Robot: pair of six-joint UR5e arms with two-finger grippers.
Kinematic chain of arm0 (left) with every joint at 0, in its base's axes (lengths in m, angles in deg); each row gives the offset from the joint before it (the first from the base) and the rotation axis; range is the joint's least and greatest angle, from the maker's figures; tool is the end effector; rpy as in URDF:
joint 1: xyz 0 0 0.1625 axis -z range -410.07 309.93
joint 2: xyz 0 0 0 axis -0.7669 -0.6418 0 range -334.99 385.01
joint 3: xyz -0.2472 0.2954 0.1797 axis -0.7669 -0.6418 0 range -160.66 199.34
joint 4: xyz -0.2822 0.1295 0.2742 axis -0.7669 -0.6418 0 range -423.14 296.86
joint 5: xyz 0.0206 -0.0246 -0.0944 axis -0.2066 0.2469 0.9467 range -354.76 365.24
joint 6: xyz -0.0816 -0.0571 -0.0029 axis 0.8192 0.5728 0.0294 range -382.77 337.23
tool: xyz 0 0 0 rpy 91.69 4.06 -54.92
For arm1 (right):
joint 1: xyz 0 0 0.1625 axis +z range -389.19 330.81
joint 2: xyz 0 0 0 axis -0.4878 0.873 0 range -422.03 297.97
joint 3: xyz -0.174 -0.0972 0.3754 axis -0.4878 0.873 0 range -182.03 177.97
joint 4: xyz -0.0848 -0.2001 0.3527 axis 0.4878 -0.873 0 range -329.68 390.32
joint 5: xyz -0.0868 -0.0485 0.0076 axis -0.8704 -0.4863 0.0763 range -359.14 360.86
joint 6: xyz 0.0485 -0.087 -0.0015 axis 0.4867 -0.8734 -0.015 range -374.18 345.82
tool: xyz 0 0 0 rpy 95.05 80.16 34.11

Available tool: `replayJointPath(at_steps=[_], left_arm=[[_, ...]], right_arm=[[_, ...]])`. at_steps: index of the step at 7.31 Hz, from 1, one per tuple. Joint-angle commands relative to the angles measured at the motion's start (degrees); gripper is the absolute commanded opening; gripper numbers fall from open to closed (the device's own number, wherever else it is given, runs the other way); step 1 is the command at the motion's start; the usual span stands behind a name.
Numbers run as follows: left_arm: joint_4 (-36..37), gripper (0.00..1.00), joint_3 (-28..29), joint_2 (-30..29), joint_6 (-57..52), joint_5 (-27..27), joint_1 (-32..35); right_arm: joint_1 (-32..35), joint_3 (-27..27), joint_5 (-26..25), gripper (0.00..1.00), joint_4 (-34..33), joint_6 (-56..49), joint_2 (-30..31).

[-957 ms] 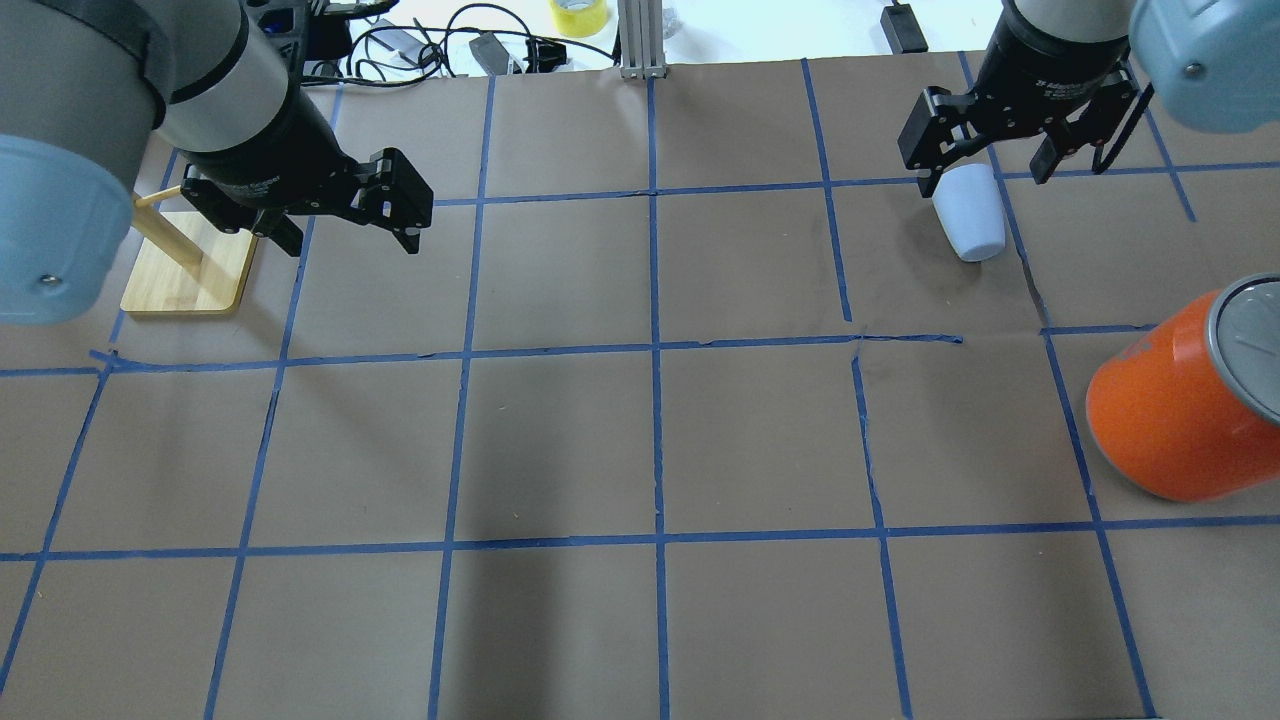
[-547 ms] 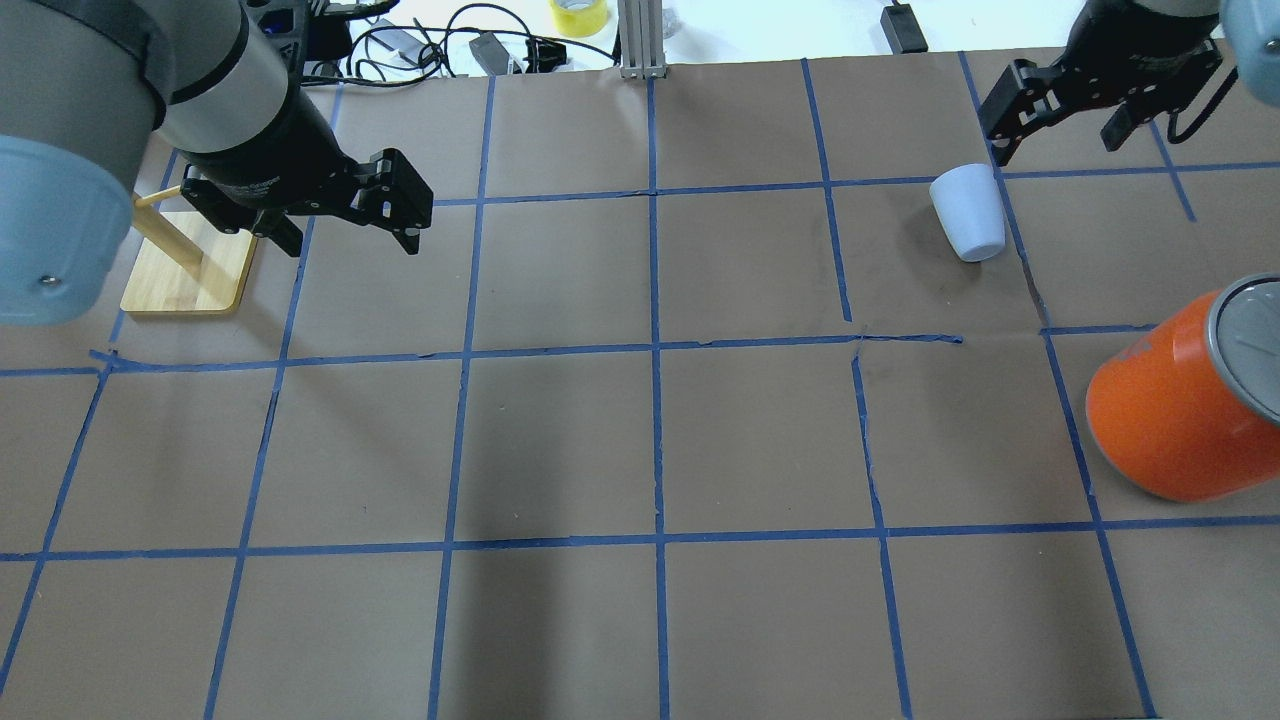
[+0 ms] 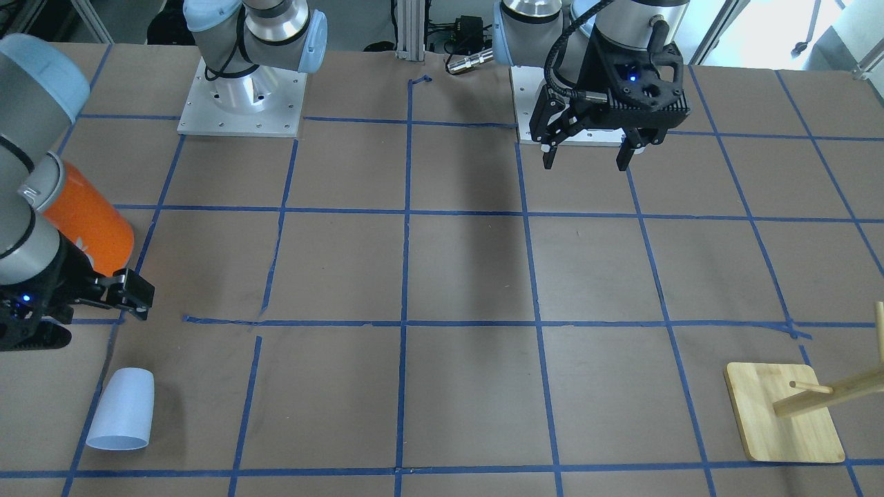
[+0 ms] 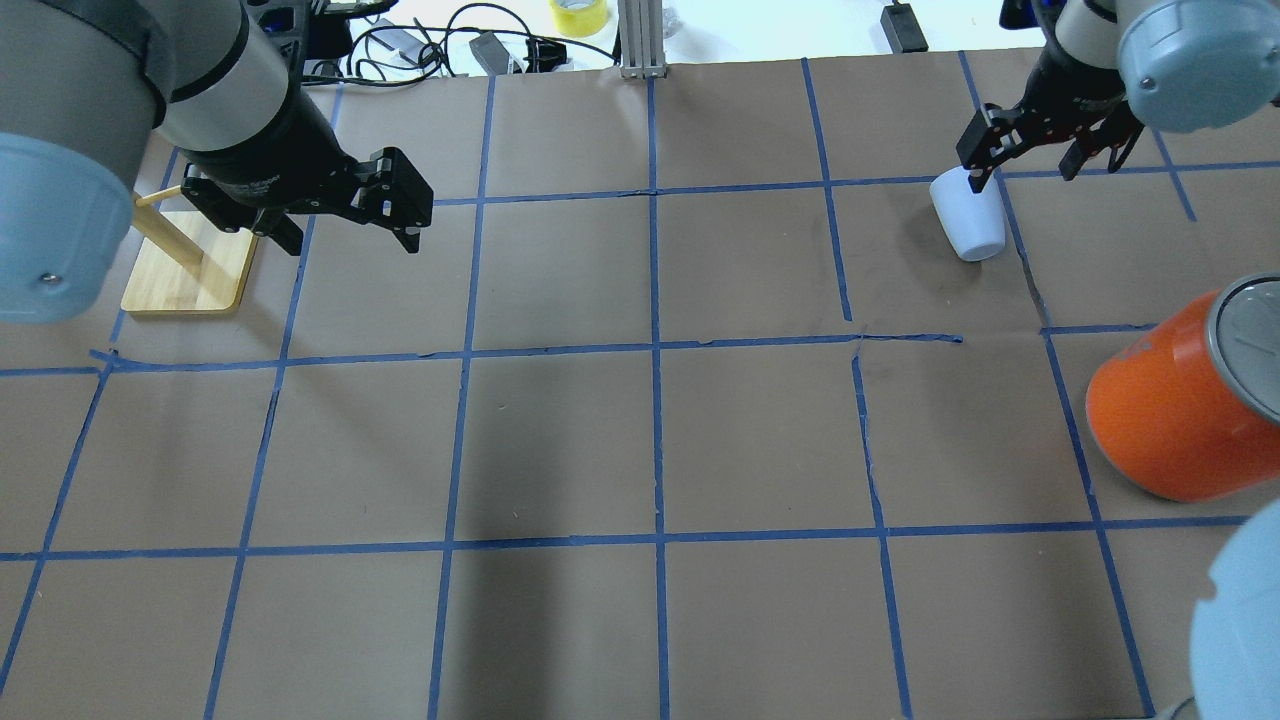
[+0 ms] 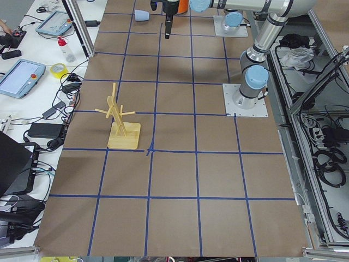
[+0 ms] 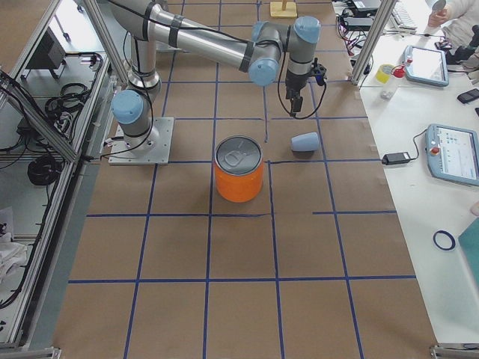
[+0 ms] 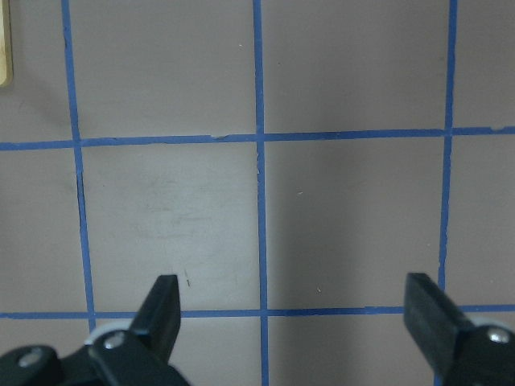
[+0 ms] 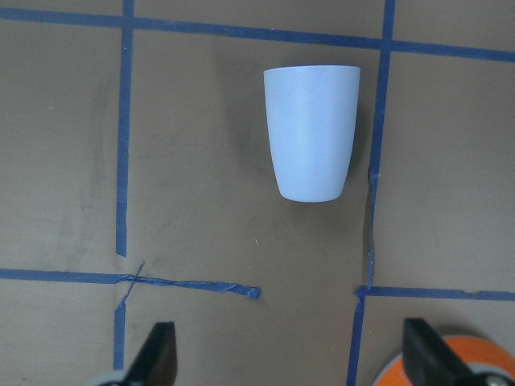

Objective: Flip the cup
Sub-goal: 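Lower the right gripper over the upside-down light-blue cup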

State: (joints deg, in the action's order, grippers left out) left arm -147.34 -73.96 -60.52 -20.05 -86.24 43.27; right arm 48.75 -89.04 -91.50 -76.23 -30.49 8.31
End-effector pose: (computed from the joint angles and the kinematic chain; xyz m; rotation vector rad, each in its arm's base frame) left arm -0.1580 -0.4616 0.5074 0.0146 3.1163 -0.1915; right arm -0.0028 -0.6315 0.3504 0.1152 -3.0999 -0.0191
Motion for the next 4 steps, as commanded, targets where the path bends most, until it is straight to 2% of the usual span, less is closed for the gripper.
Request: replayJointPath(at_steps=[1,2,4], left_arm=[[0.00,1.00,-0.03,0.02,0.01,-0.02,0.00],[0.00,1.00,-0.03,0.02,0.01,-0.02,0.00],[0.00,1.00,-0.03,0.10,0.01,-0.10,0.00]], right_arm=[[-0.69,0.01,-0.53,1.00,-12.20,-0.56,-7.56],[-1.30,0.01,-0.19,1.00,-15.15,-0.39,-10.54],[-1.48,0.01,0.08,1.00,-15.36,-0.56,-13.11]])
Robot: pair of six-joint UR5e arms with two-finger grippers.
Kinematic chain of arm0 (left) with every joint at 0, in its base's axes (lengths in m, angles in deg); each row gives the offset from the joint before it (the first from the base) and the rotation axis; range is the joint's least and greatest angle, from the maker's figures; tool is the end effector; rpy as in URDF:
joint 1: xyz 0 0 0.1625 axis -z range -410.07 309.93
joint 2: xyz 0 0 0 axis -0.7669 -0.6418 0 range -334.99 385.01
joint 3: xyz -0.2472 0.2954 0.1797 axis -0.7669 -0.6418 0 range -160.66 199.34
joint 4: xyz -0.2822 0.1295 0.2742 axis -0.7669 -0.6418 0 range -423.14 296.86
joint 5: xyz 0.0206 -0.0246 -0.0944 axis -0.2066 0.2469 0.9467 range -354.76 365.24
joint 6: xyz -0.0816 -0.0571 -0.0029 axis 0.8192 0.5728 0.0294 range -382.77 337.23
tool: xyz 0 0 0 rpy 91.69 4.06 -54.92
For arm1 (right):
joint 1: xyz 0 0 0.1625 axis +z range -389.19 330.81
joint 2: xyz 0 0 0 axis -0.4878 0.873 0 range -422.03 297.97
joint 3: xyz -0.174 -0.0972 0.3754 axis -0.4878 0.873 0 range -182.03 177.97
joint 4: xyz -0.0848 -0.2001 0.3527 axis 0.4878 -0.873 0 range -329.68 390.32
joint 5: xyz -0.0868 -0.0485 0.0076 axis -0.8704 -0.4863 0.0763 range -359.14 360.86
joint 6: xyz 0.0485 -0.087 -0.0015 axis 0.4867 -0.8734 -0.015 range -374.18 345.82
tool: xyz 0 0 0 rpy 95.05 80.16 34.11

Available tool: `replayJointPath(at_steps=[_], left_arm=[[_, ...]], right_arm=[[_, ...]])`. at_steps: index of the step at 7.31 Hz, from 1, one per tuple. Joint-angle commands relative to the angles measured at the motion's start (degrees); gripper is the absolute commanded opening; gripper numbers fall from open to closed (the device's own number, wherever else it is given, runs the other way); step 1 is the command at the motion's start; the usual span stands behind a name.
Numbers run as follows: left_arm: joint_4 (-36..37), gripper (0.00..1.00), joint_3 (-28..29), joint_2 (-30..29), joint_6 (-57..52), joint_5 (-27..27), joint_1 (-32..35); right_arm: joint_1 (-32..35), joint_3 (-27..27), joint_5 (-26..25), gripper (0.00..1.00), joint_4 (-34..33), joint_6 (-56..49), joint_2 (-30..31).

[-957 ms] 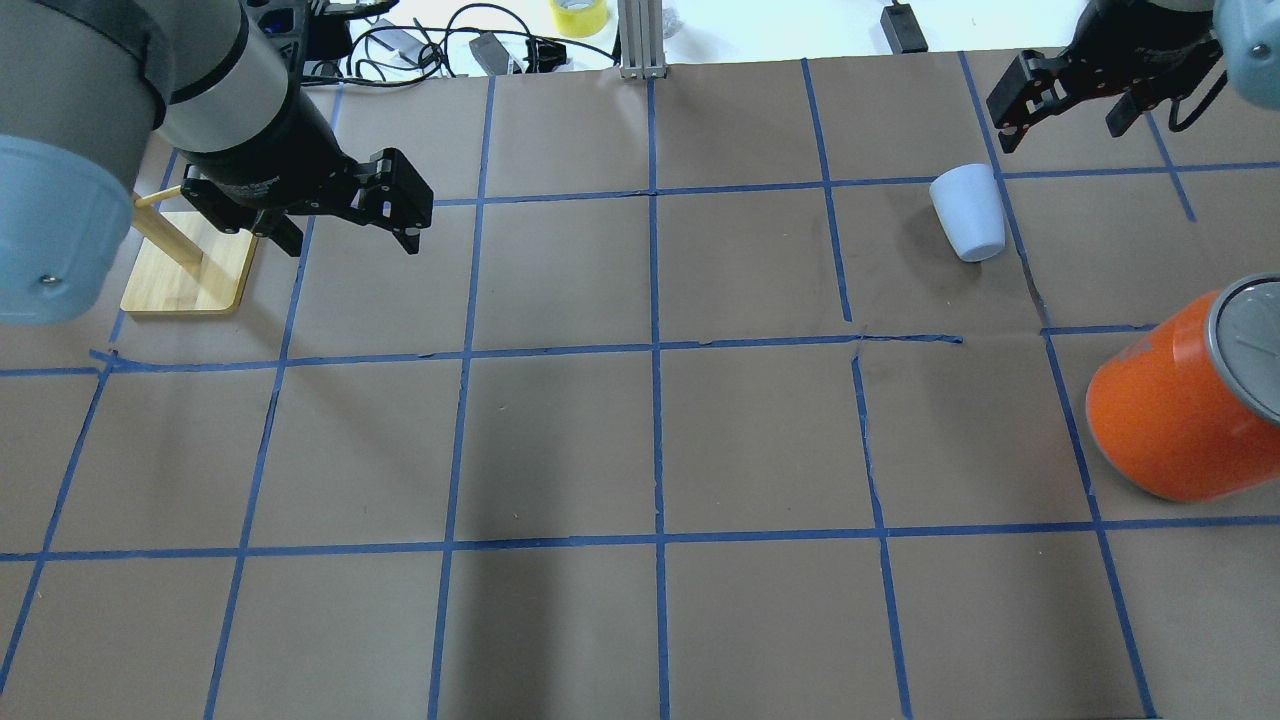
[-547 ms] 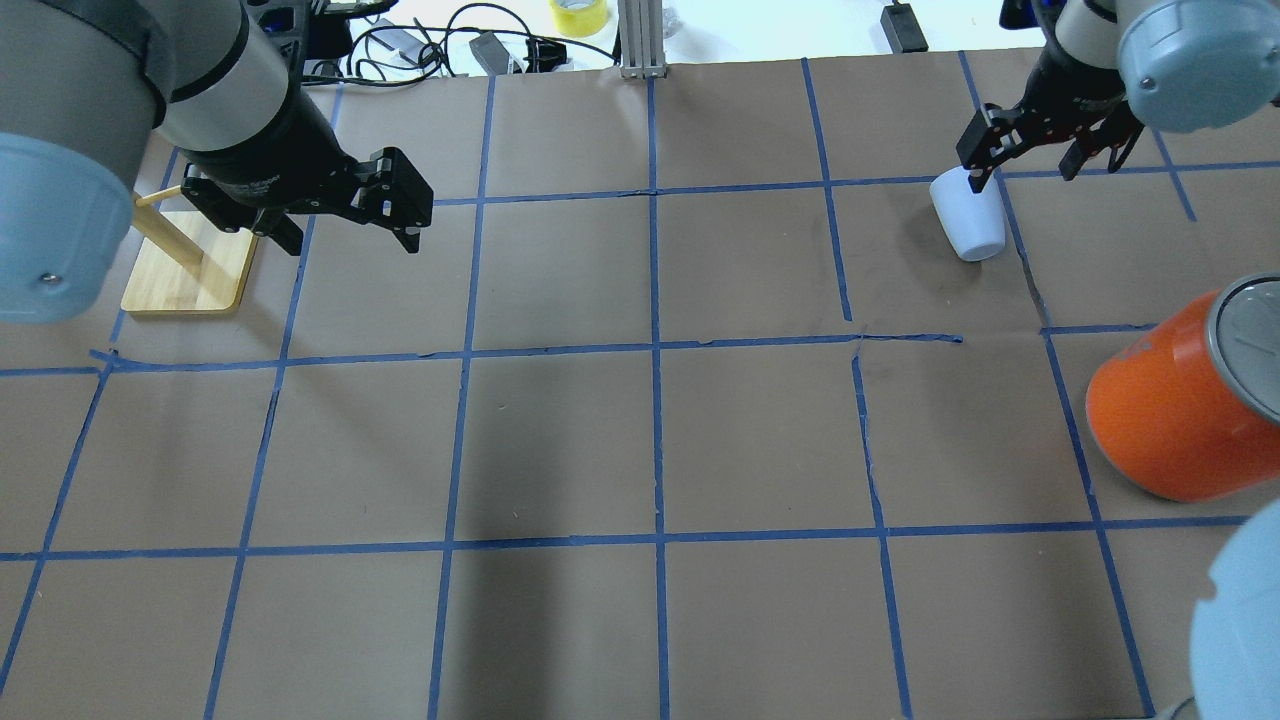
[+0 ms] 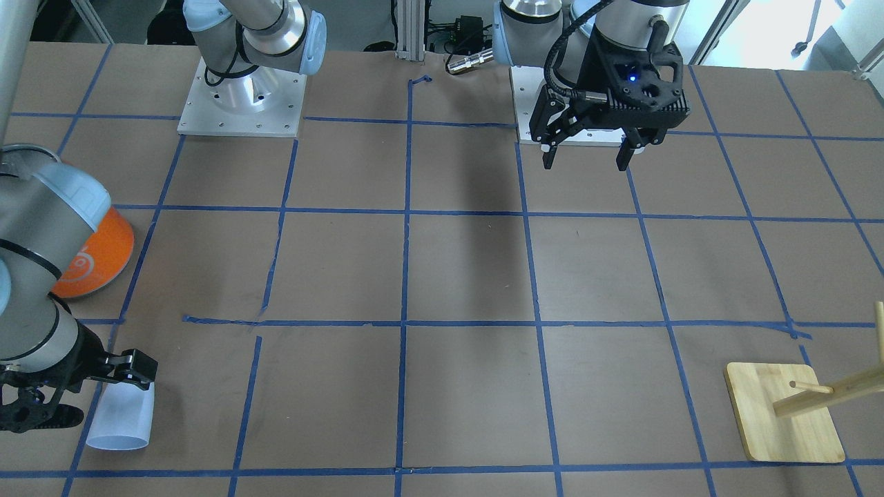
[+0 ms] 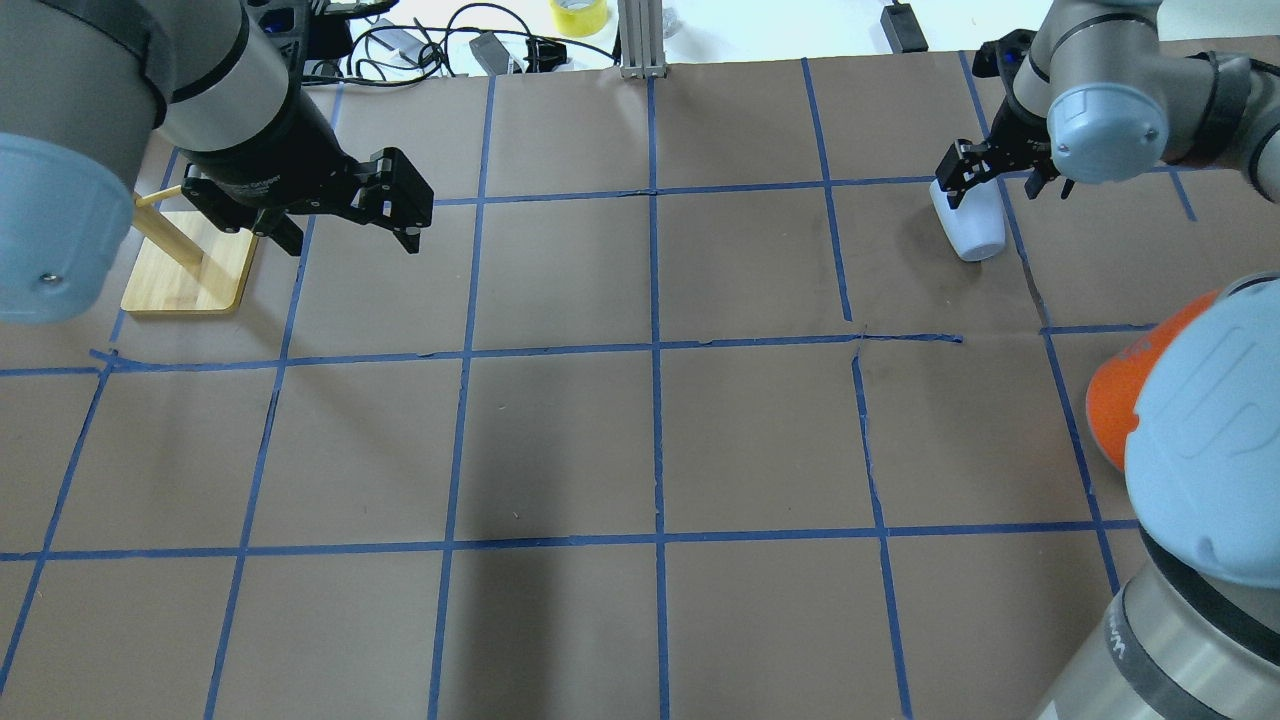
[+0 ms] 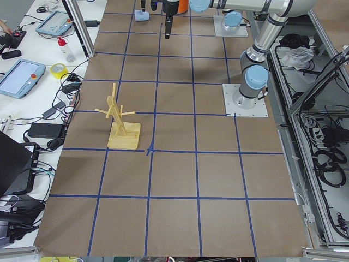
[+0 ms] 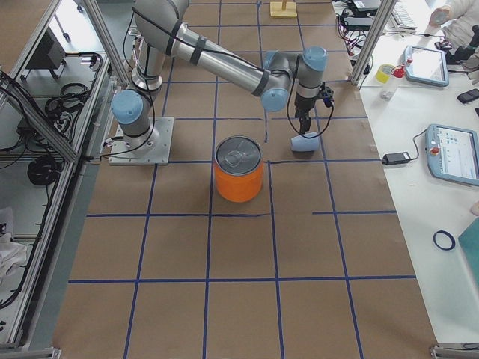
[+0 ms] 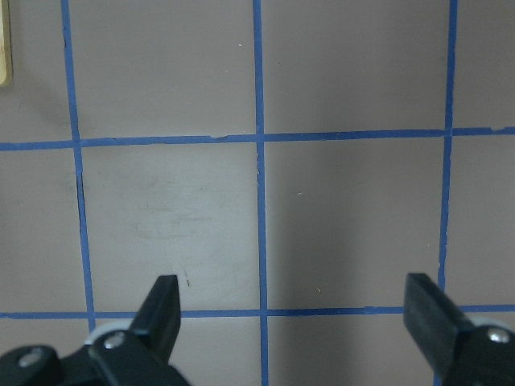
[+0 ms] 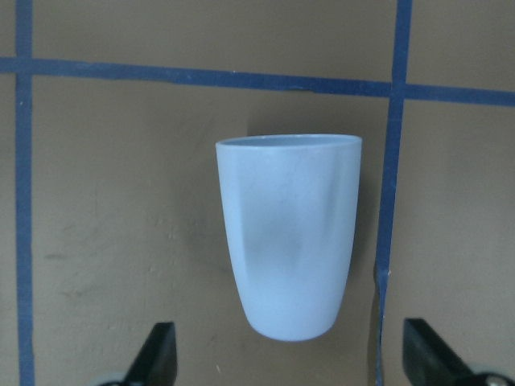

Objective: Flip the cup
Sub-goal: 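Lower the right gripper over the upside-down light-blue cup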

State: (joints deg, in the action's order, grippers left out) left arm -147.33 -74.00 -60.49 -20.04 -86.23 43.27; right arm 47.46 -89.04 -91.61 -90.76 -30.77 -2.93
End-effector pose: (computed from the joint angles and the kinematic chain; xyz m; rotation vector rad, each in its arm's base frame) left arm -0.1580 -0.4614 0.5073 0.0143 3.1165 -0.1915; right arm -0.0291 -0.6816 0.2497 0.0855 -3.0837 0.0650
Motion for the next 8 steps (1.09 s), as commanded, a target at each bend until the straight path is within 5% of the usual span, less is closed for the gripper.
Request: replayJointPath(at_steps=[1,7,8], left_arm=[[0.00,1.00,0.17,-0.11,0.00,0.15,0.00],[0.00,1.00,0.09,-0.02,0.00,0.07,0.00],[0.00,1.00,0.00,0.06,0.00,-0.11,0.00]], right_arm=[[-0.19,0.17,0.27,1.00,-0.83,-0.02,-2.58],[-0.19,0.70,0.45,0.99,-7.25,0.07,-6.90],[-0.19,0.96,0.45,0.68,-7.25,0.16,-6.90]])
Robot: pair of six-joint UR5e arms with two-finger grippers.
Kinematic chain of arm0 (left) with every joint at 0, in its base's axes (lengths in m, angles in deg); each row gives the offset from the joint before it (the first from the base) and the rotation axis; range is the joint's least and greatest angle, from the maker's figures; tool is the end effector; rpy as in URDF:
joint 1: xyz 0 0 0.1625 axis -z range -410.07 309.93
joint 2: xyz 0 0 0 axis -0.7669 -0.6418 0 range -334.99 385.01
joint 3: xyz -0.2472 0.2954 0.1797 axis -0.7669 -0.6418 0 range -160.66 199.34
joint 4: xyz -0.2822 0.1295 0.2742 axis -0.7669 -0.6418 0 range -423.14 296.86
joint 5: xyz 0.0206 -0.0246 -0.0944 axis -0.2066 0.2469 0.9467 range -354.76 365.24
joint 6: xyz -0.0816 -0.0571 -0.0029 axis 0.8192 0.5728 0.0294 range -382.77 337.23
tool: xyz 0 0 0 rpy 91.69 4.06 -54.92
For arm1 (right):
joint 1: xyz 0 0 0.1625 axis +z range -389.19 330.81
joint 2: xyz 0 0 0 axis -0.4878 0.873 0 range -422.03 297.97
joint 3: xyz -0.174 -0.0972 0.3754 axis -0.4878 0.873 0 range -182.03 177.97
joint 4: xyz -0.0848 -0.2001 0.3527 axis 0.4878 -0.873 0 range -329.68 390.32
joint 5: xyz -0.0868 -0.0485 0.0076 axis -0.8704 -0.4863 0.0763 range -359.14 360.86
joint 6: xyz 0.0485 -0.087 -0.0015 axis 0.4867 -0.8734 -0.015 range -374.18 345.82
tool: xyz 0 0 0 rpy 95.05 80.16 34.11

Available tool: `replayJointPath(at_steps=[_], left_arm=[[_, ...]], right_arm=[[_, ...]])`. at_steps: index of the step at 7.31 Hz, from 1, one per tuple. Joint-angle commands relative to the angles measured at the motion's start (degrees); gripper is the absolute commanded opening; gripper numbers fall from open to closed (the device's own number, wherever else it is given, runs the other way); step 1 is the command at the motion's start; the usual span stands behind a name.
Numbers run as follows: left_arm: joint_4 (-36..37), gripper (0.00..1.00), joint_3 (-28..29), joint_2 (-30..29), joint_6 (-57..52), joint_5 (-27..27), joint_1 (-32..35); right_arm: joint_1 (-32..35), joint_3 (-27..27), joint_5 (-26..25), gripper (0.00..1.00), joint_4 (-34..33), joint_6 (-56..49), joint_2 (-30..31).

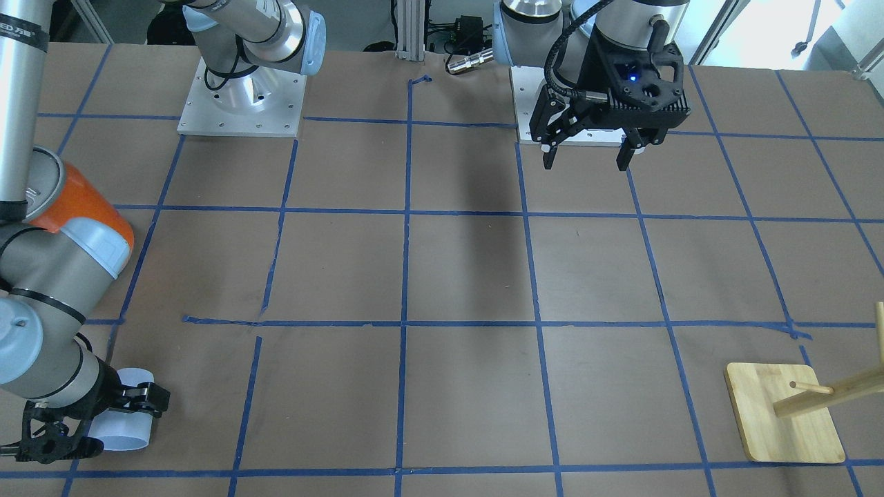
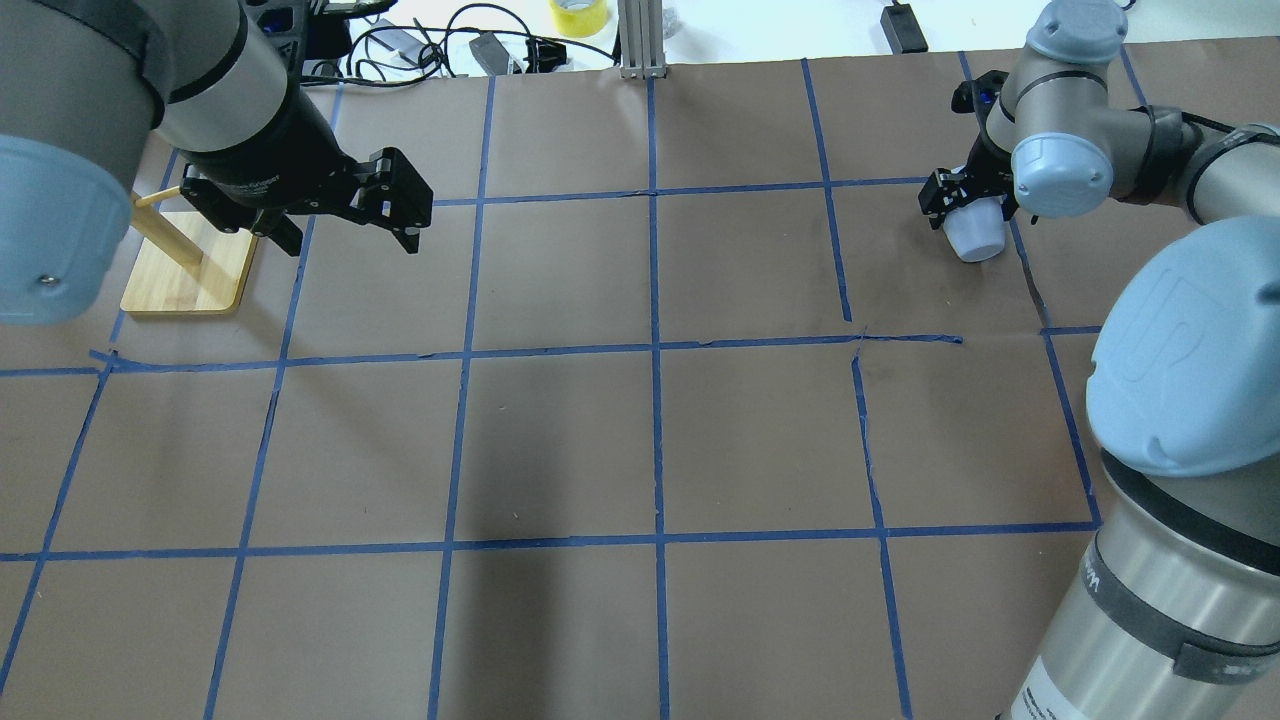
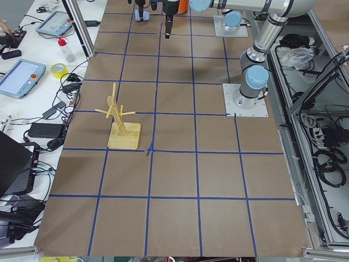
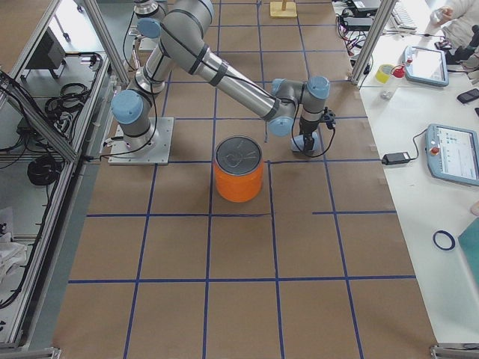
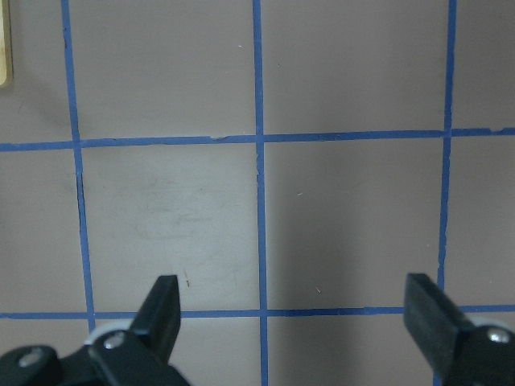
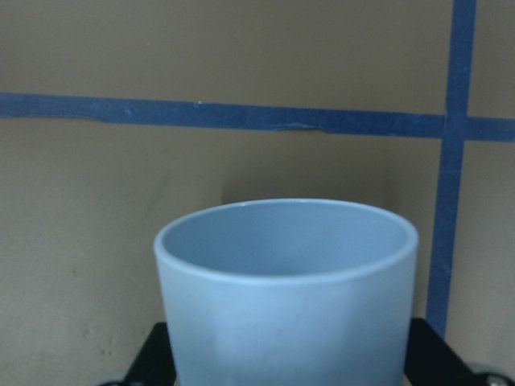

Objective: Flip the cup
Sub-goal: 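Close the right gripper on the cup and lift it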

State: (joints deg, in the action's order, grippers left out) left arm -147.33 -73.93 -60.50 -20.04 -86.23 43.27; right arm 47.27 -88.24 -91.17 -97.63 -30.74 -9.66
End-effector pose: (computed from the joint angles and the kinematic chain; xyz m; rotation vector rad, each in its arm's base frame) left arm -0.1580 -0.4615 0.5079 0.0143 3.1165 -0.1931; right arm -0.0358 -0.7030 0.1885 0.0795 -3.0863 0.0925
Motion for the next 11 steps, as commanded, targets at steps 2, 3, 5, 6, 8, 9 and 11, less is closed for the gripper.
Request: replayJointPath(at_steps=[2,3,5,6,8,9,11], left_arm=[[0.00,1.00,-0.07,0.07,0.00,-0.02,0.00],[0.00,1.00,-0.07,-0.01,0.00,-0.02,0.00],[0.00,1.00,-0.07,-0.01,0.00,0.07,0.00],[0.00,1.00,-0.07,-0.01,0.00,-0.02,0.00],[0.00,1.00,-0.07,-0.01,0.00,-0.02,0.00],[0.00,1.00,-0.07,-0.01,0.00,-0.02,0.00],[0.00,1.00,-0.07,-0.01,0.00,0.07,0.00]], right_arm=[[0.00,0.35,-0.16,0.19,-0.20,0.22,0.01],[0.17,0.61,-0.25,0.14,-0.03,0.48,0.44],[1.74,2.27,0.01,0.14,0.67,-0.30,3.76],[5.93,2.37,-0.34,0.14,0.68,-0.04,4.92],[13.77,3.33,0.01,0.14,0.33,-0.39,6.16],[17.80,3.42,0.36,0.08,-0.02,-4.92,6.16],[26.77,3.34,-0.25,0.12,-2.29,-9.96,5.81]])
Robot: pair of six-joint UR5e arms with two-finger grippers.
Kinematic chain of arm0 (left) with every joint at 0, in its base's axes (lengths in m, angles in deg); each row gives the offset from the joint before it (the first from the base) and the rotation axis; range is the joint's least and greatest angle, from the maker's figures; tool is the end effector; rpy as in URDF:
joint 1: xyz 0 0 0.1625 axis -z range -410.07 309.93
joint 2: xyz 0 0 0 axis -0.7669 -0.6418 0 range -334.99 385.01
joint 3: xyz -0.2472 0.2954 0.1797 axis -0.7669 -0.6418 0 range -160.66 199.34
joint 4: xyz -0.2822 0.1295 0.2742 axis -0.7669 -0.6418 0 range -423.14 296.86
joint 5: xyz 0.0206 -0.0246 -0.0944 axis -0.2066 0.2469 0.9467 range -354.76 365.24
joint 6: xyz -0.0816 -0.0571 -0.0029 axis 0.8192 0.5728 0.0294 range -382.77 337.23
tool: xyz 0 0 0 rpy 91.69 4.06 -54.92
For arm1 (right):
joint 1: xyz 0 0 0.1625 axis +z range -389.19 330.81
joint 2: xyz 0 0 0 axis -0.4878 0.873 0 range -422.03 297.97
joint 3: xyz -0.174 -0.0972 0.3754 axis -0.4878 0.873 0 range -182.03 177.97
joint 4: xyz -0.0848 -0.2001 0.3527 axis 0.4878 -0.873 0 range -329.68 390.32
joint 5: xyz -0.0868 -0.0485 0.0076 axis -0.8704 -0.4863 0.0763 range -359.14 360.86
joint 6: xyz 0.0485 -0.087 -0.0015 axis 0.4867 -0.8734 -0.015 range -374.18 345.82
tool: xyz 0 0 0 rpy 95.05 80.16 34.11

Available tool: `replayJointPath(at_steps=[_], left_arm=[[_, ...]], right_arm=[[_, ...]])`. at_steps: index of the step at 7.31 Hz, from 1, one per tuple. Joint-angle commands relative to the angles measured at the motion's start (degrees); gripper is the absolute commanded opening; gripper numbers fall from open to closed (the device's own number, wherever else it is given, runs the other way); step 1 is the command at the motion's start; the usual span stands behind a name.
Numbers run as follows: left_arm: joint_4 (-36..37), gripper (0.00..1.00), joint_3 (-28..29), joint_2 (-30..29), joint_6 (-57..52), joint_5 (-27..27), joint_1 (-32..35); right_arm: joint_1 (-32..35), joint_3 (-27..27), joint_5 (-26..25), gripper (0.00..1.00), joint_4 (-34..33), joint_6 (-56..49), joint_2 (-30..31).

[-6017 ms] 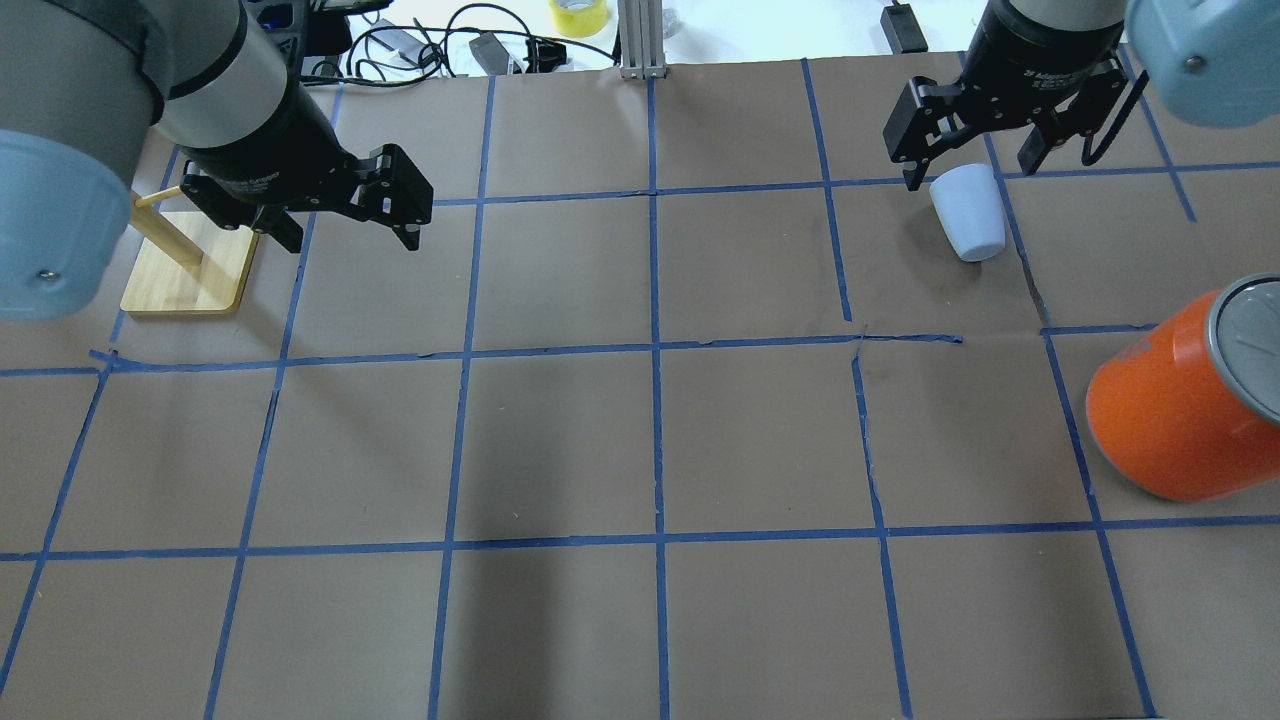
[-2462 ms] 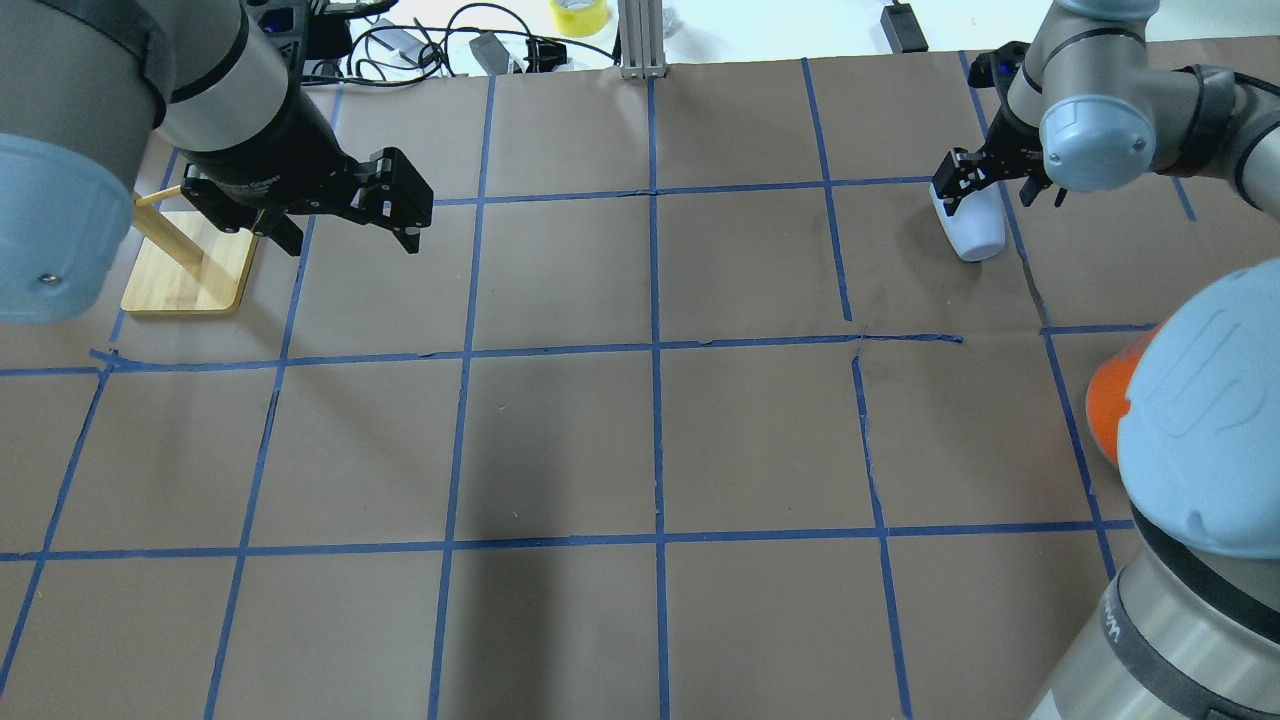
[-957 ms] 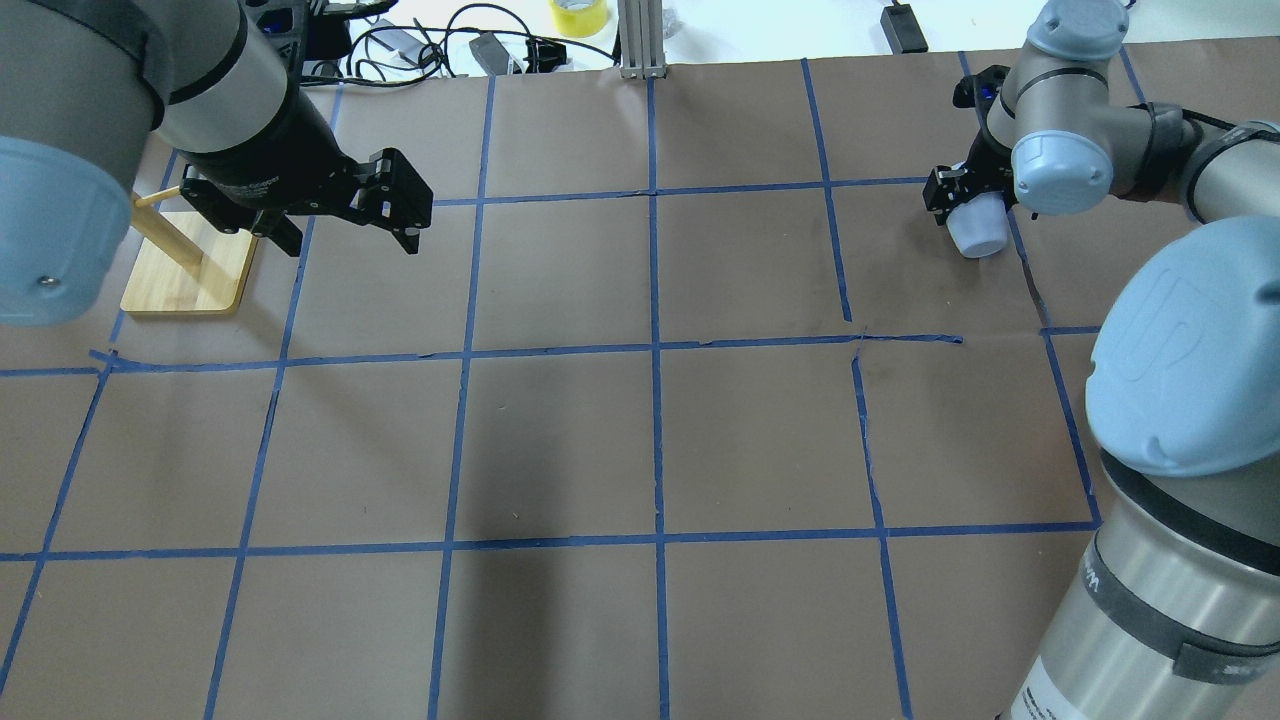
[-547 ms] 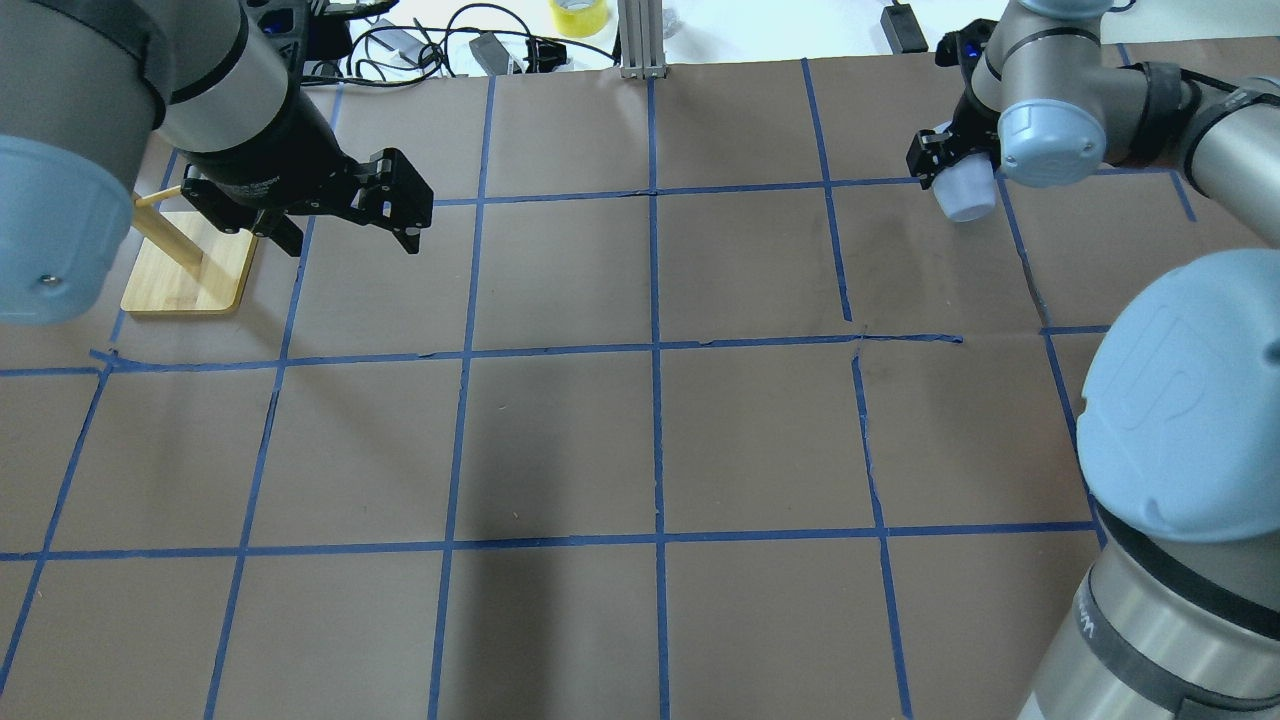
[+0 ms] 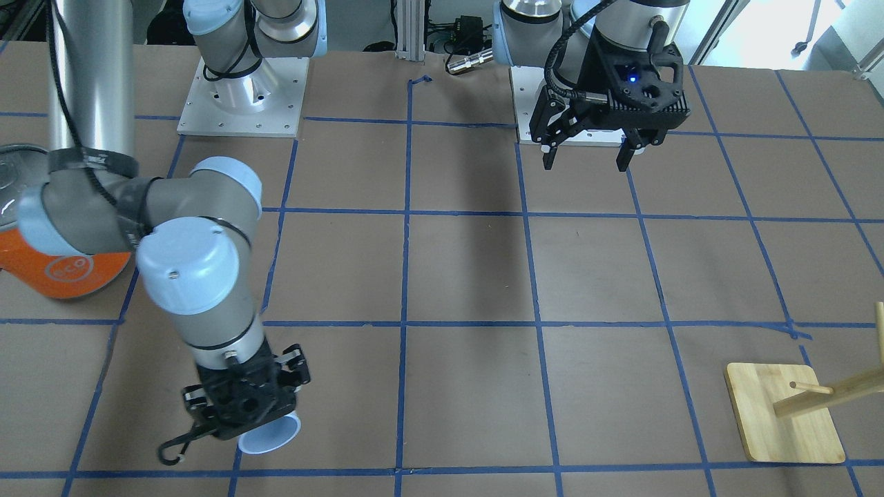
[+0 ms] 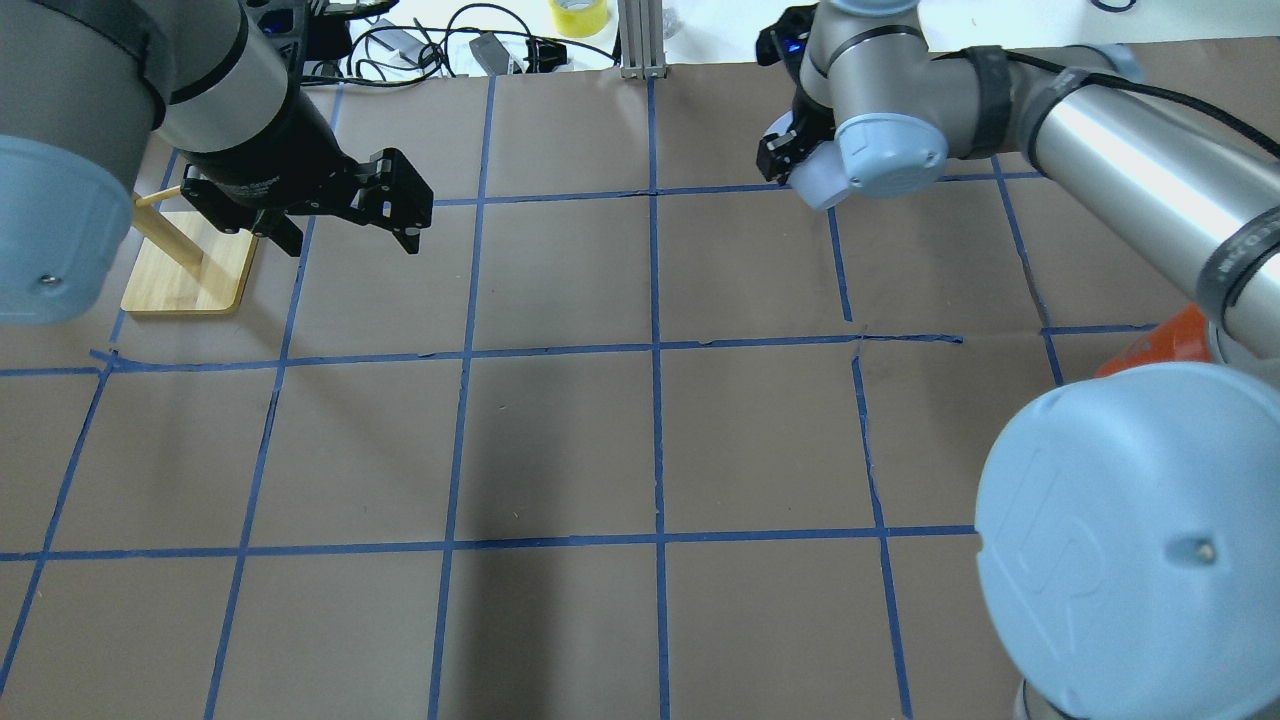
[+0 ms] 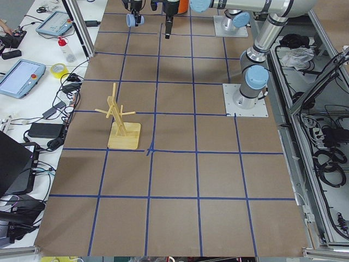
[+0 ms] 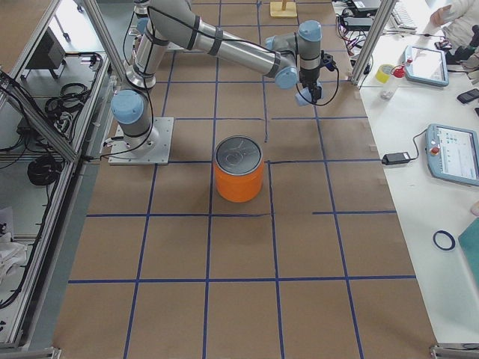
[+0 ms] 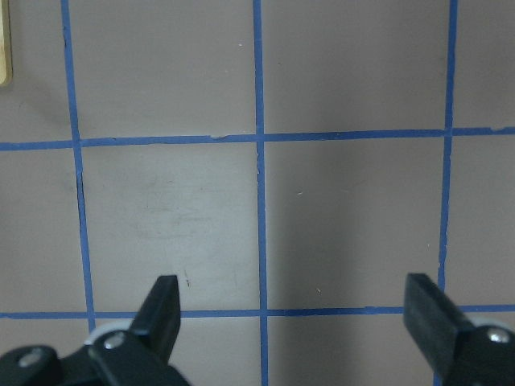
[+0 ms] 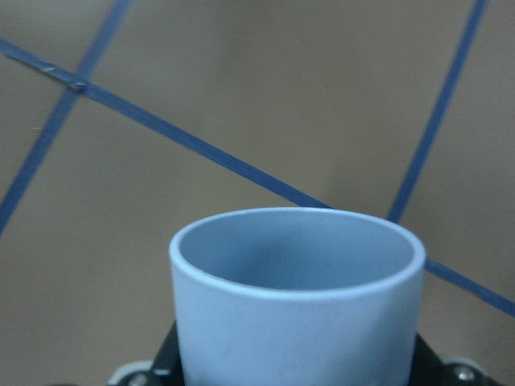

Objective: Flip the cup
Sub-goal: 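Carry the cup with the right gripper toward the left gripper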

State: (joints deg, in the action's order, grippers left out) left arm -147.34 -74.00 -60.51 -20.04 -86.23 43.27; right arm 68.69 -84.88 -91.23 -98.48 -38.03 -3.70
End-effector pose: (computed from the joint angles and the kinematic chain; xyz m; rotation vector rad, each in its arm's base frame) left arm -0.1580 -0.4615 0.5071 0.0143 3.1165 -0.1906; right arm 0.2246 -0.6767 0.2895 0.8268 -2.9345 0.3702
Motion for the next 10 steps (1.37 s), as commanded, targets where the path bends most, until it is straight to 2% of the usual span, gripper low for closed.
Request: replayJointPath(at_steps=[1,2,3,6,8,10], left_arm=[[0.00,1.00,0.00,0.00,0.00,-0.02,0.00],[0.00,1.00,0.00,0.00,0.00,0.06,0.00],[0.00,1.00,0.00,0.00,0.00,-0.02,0.00],[0.00,1.00,0.00,0.00,0.00,-0.02,0.00],[0.00,1.00,0.00,0.00,0.00,-0.03,0.00],[0.00,1.00,0.00,0.00,0.00,-0.02,0.00]], right_arm=[[8.60,-0.29,-0.20,0.12,-2.07,-10.00,-0.33],[11.94,-1.25,-0.46,0.12,-5.38,-20.16,-0.85],[14.41,-1.60,-3.77,0.13,-8.89,-31.92,-1.90],[19.52,-1.78,-4.77,0.16,-10.42,-50.88,-3.93],[20.94,-3.27,-4.59,0.16,-10.42,-53.05,-4.46],[21.73,-5.38,-4.42,0.18,-10.60,-48.94,-5.33]])
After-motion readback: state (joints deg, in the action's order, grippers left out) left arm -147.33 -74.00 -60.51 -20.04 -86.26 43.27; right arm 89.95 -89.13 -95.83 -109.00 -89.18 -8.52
